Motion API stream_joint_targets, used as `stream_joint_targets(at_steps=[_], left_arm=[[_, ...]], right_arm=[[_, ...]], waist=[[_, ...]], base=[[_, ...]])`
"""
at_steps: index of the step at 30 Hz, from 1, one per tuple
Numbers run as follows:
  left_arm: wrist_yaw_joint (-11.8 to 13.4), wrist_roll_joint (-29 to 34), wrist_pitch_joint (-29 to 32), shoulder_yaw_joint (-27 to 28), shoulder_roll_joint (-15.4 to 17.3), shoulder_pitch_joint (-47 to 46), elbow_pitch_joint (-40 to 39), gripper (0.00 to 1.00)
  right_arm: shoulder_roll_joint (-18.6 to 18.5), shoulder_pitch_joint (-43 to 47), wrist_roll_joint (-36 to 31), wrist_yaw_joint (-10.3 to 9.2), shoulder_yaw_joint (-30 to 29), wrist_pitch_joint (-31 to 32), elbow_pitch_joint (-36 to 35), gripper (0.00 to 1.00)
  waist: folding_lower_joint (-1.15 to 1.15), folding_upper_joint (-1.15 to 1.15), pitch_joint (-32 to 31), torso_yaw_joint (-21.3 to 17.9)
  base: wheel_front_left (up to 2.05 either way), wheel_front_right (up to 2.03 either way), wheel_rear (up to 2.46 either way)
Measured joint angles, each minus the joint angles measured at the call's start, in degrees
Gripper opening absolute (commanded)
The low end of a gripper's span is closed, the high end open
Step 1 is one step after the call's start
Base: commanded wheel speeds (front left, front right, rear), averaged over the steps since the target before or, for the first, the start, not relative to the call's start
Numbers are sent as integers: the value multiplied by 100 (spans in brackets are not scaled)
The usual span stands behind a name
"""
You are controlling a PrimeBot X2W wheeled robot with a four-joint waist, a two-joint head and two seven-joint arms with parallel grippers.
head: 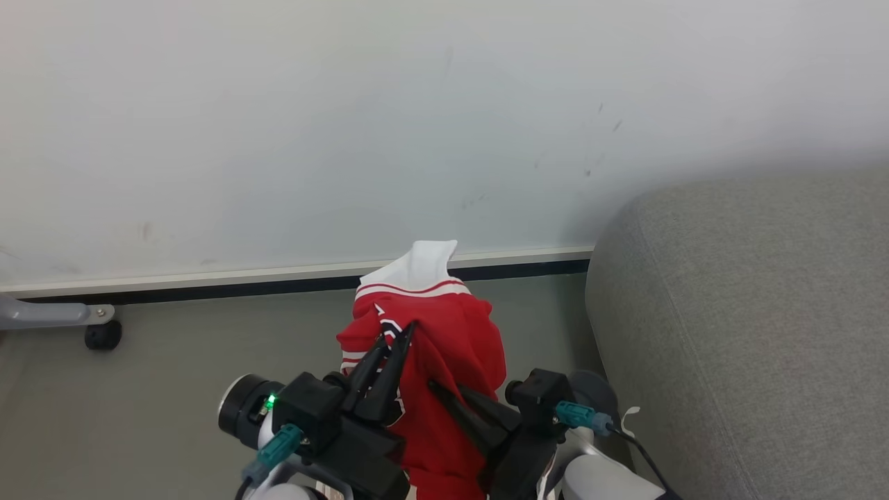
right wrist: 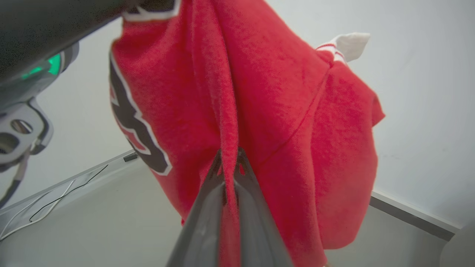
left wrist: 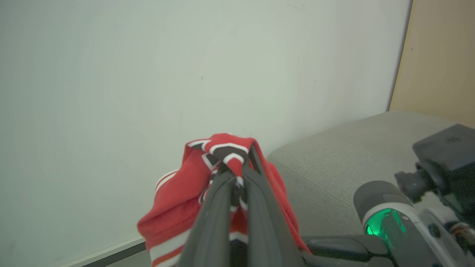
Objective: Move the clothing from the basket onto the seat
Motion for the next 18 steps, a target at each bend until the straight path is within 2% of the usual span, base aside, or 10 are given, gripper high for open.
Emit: stream_joint_targets(at_steps=[3,4,5,8,9,10,11,18], left_arm=[[12,-44,0,102,0,10,5,0],[33,-48,1,142,7,21,12,4],[64,-53,0,204,18,47,12,28],[103,-99,-1,321,62,104,53,56],[104,-105,-1,355,69,122,71,71],[104,-134,-1,374,76,153,90,82],[112,-240,-5,390,75,205,140,100],[211,-301,-44,526,110,345,252,100]], right_arm=[[1,-90,36,-7,-45,-2,87,0],[1,-118,65,-8,-52,-3,114,0],[0,-153,75,-9,-54,-4,133,0],[4,-237,129,-40,-144,-7,201,0],[3,-265,130,-53,-182,-8,230,0],[4,-291,130,-63,-230,-14,255,0],[7,-324,130,-65,-322,-49,328,0],[-57,-424,131,-223,-664,-51,410,0]], waist=[[0,0,11,-14],[0,0,14,-23],[0,0,18,-37],[0,0,30,-98],[0,0,35,-122],[0,0,39,-146],[0,0,46,-199],[0,0,61,-405]], base=[[0,0,0],[0,0,0],[0,0,0],[0,0,0],[0,0,0],[0,0,0],[0,0,0],[0,0,0]])
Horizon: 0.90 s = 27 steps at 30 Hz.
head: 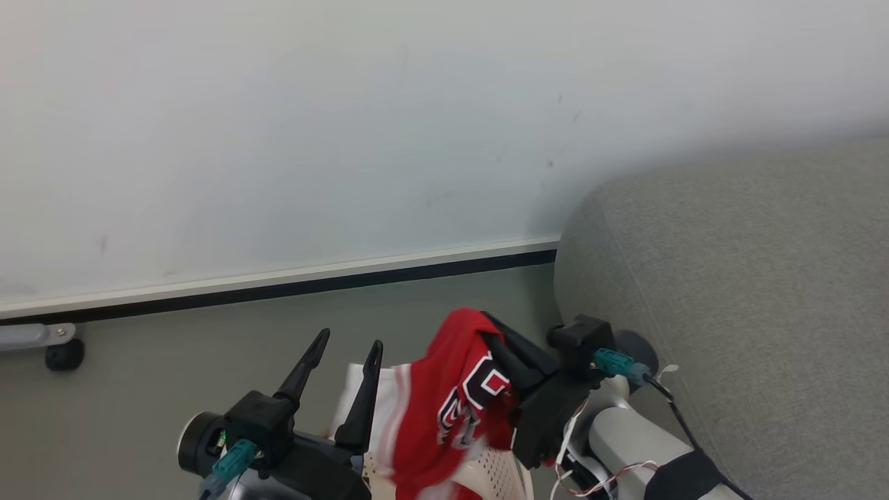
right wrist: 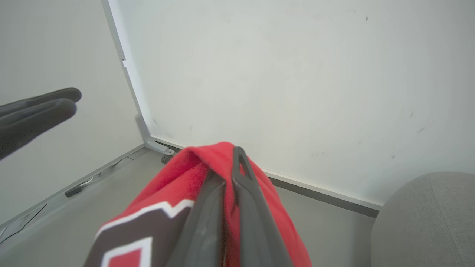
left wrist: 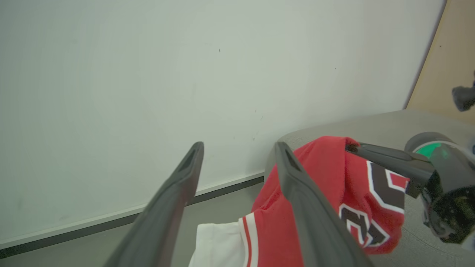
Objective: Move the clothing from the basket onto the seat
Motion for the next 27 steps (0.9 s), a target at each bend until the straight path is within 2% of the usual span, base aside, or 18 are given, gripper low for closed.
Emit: stream_joint_targets(at_steps=[16,27], left_arm=[[0,-60,-149,-25,-3,368,120,100],[-1,-91,-225,-92,-11,476,163,100]], right_arm=[[-657,202,-71,-445,-491,-5,-523,0],[-907,288,-275,-547,-569,-5,-1057,0]], waist=[[0,0,-11,-595],[0,0,19,-1079]], base=[[0,0,0],[0,0,0]])
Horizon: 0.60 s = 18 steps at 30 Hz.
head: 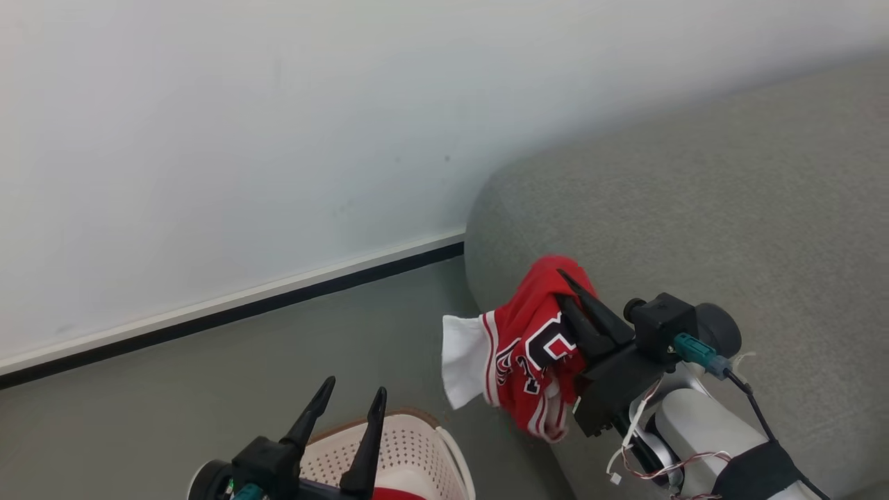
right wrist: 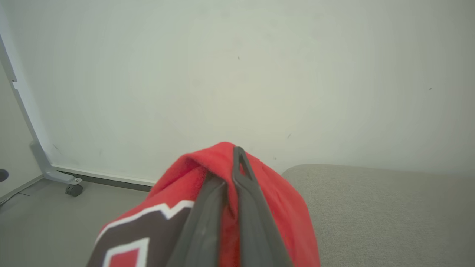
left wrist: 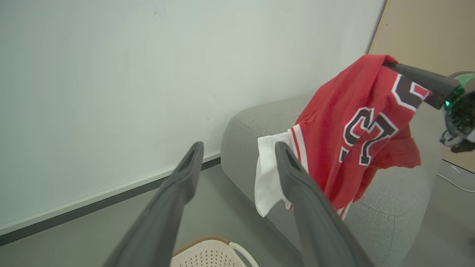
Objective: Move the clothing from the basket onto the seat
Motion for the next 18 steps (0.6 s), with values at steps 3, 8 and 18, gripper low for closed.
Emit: stream_joint_targets(at_steps=[3,8,18], left_arm=[[0,0,-16,-15,-2,69,9,100],[-1,0,-34,-77,-19,76,12,100],[-18,75,-12,-242,24,64,-163,100]], right_arm=[[-70,-1,-59,-44,8,-1,-158,0],[-241,-8,-193,-73,-7,-1,-379,0],[-513,-421,-247,-93,-274,-1,-675,0]], waist=[[0,0,22,-150],[0,0,80,-392],[0,0,456,-626]], base=[[0,0,0],[0,0,0],[0,0,0]])
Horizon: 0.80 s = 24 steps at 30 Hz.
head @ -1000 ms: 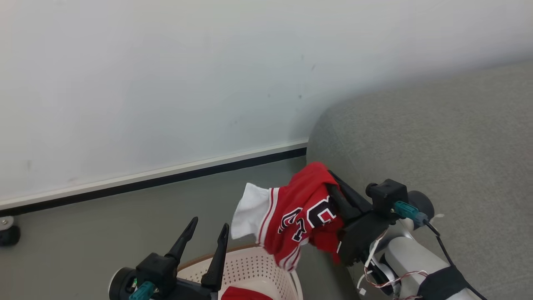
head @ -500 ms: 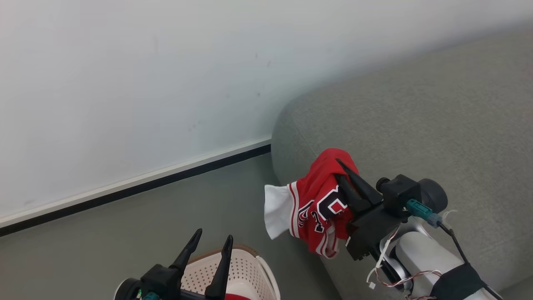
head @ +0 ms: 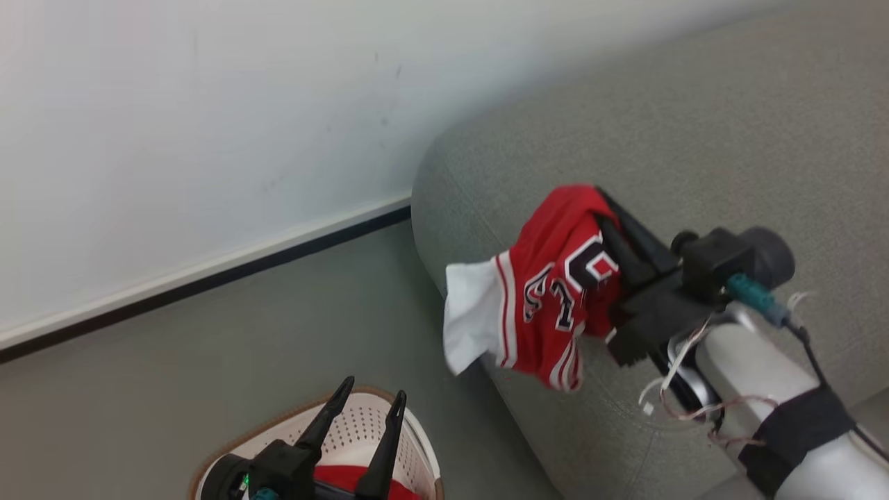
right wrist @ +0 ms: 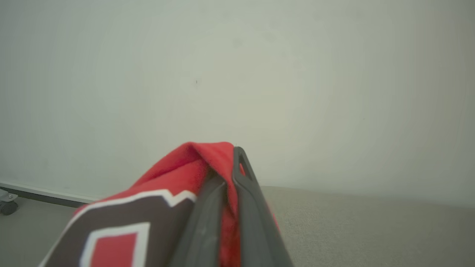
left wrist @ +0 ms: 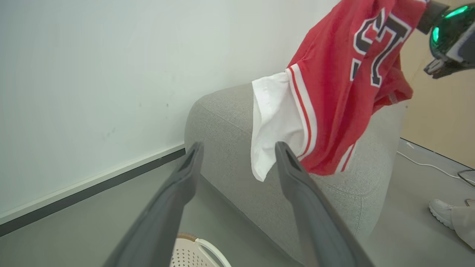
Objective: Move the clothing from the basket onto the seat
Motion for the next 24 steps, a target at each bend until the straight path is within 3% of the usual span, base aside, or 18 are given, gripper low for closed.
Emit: stream_joint_targets(at_steps=[11,24], left_arm=[[-149,269,234,-154,348,-408,-427,100],[-245,388,515,-327,506,-985,-1038,100]], right_arm=[[-49,-1586,65,127,-544,137,409,0],[-647,-3255,174,126,-1252,433,1566,0]], waist=[[1,1,750,49],[1,1,1735,393]], base=[[0,0,0],[0,0,0]])
